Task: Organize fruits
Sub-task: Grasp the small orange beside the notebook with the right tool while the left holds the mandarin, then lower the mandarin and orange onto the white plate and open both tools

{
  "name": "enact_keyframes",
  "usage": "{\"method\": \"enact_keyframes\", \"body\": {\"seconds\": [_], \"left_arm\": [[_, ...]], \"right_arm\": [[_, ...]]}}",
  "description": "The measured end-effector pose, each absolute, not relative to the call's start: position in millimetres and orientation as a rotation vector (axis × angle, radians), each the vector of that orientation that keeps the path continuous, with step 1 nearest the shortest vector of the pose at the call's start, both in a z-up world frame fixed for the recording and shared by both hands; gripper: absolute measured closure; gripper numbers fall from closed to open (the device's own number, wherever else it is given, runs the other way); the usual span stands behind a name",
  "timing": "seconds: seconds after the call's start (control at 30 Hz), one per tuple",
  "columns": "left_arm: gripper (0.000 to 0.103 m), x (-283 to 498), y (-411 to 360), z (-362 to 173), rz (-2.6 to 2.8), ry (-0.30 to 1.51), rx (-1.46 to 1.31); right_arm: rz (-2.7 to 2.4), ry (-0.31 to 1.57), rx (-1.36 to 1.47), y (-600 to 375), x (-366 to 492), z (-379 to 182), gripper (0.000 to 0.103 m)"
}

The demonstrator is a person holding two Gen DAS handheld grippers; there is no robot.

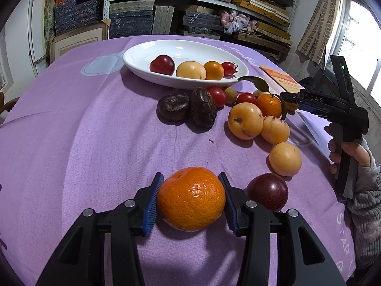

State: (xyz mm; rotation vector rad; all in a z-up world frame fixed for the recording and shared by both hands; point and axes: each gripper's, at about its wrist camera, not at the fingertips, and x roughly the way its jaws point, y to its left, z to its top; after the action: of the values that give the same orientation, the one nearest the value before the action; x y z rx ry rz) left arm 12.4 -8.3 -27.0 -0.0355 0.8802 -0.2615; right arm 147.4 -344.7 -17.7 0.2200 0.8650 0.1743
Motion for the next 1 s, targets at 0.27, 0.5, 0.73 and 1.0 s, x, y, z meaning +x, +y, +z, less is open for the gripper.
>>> {"method": "enact_keyframes", "body": {"seconds": [0.27, 0.5, 0.73, 1.0], "left_arm": [[0.056, 12, -8, -27, -0.260, 0.880, -0.036], [0.056, 14, -4, -25, -0.257, 0.872, -0.055], [0.056, 51, 8, 8, -0.222, 0.835, -0.091], [0.055, 155, 9, 49, -0.116, 0.792, -0.084]], "right_arm": [[0.181, 0.883, 0.164, -338, 137, -19, 0.066], [0.217, 0.835, 0.154, -332, 114, -9, 0.066], [0.306, 0.810, 0.178, -313, 120, 20, 0.066], [0.334, 0.809, 0.112, -269, 187, 51, 0.066]]}}
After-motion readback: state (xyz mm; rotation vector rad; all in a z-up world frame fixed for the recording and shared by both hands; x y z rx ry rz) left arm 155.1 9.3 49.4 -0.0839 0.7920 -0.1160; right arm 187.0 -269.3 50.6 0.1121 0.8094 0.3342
